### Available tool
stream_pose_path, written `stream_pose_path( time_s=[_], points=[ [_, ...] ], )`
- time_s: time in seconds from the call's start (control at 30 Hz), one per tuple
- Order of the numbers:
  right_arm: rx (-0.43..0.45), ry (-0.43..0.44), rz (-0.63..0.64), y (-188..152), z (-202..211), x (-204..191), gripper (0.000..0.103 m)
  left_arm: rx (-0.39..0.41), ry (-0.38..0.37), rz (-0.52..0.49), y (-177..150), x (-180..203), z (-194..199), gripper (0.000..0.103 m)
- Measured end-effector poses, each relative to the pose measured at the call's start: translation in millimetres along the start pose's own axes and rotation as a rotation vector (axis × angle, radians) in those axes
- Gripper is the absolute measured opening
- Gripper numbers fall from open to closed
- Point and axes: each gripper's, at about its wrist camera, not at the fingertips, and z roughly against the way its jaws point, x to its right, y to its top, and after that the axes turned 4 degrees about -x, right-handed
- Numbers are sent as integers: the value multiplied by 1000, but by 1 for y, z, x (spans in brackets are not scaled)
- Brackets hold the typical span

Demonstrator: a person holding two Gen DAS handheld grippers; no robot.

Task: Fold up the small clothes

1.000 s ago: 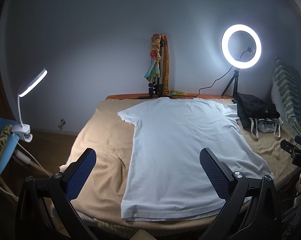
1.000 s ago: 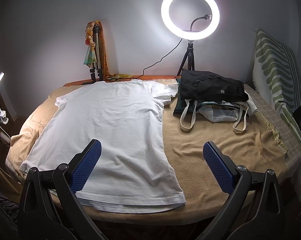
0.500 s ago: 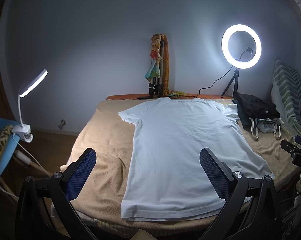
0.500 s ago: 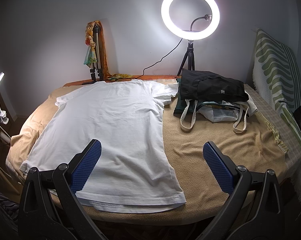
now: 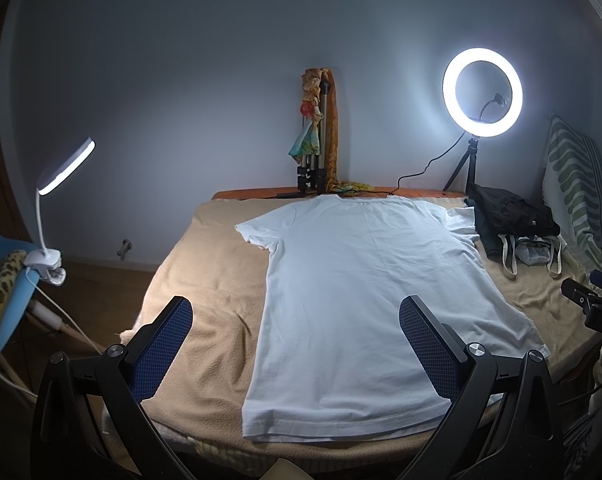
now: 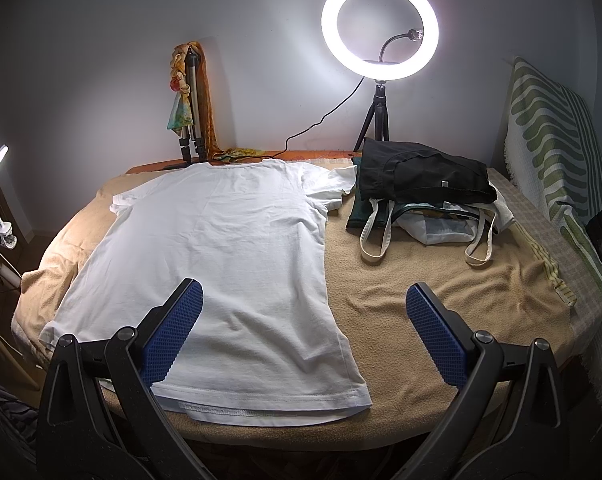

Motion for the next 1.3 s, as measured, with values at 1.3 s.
stream_pose_path(
  time_s=[1.3],
  points=[
    [8, 195, -6, 53, -25, -36, 103, -113, -15, 178, -50, -54, -22, 101]
  ],
)
